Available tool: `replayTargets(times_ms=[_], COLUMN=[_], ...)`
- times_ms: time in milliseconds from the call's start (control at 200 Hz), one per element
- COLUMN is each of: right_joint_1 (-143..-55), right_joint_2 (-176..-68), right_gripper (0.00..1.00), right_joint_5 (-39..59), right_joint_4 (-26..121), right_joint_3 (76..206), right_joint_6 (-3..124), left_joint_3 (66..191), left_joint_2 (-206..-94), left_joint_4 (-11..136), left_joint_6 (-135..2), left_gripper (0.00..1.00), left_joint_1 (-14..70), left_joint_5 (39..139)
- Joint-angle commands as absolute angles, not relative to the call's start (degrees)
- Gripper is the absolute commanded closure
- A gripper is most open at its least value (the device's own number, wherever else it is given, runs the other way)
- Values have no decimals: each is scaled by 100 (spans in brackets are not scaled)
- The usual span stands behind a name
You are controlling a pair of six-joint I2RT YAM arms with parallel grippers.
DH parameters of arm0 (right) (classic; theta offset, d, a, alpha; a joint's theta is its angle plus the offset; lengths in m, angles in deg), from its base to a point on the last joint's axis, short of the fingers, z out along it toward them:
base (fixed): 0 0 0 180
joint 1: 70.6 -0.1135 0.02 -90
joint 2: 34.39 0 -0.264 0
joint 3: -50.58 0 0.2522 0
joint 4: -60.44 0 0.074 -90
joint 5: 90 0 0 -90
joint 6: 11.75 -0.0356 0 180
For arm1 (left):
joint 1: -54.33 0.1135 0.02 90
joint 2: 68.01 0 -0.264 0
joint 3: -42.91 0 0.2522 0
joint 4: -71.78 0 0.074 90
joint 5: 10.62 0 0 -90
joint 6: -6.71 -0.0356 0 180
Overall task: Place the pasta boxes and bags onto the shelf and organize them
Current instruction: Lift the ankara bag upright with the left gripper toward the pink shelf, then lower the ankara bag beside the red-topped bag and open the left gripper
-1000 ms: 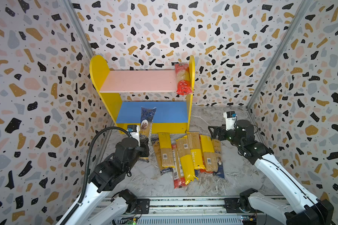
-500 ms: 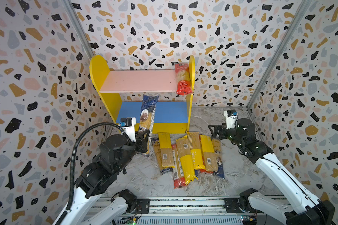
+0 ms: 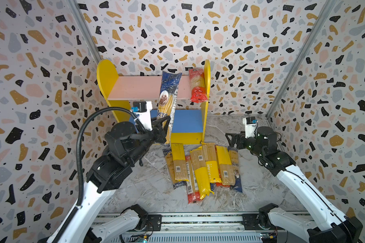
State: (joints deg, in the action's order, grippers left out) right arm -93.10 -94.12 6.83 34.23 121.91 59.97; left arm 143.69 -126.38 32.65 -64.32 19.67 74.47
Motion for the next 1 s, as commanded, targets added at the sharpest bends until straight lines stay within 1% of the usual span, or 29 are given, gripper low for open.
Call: replayTargets(times_ms=[0, 80, 190, 400, 576, 821, 996], right_joint_1=[-9336, -9334, -9345, -9345, -9345, -9343, -9344], right_joint_2=[-9302, -9281, -9282, -9240, -9368, -9457, -9603], right_gripper=[1, 1, 1, 1, 1, 1, 1], right_joint_5=[579, 590, 677, 485, 483, 264, 255], right_joint_4=[3359, 3388, 3422, 3343, 3311, 3175, 3175], right_joint_3=[12429, 12382, 12311, 12367, 12435, 12646, 12738], right_joint_6=[6059, 5996, 5948, 5998, 5966, 5999, 6007], left_joint_3=[15180, 15473, 15661, 16643, 17331, 18330, 18859], left_joint_2=[-13092, -13442, -13802, -14849, -15662, -16528, -16945], left_joint_4=[4770, 5050, 5626, 5658, 5801, 5501, 5004], left_joint_6=[-6715, -6748, -6534, -6308, -6060, -5791, -5632], left_gripper=[100, 100, 100, 100, 100, 100, 100], left_joint_1=[2018, 2083, 2402, 2940, 3198, 3265, 3283], left_joint_5=[7707, 7677, 8009, 8432, 8703, 8843, 8672])
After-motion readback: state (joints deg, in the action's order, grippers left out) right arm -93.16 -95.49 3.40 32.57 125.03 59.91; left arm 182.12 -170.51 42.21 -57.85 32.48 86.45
